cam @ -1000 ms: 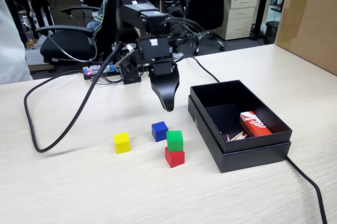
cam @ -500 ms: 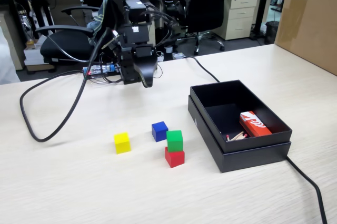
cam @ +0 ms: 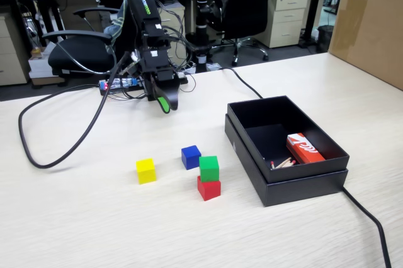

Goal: Put the green cube on top of the red cube

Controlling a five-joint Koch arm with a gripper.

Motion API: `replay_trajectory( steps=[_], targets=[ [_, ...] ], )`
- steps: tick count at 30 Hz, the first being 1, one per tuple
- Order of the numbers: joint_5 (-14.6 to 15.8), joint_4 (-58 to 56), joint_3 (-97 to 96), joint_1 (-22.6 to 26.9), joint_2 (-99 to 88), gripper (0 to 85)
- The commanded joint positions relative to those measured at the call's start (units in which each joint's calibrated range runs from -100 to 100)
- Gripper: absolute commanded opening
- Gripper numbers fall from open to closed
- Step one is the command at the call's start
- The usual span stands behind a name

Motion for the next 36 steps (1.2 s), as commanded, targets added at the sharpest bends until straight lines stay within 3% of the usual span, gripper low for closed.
replay_trajectory(
  steps=[1, 12, 36],
  targets=[
    [-0.15, 3.79, 0.38, -0.10, -0.82, 51.7],
    [-0.29, 16.41, -14.58, 0.78, -0.71, 51.9],
    [0.10, 16.41, -14.67, 0.29, -1.17, 49.9]
  ],
)
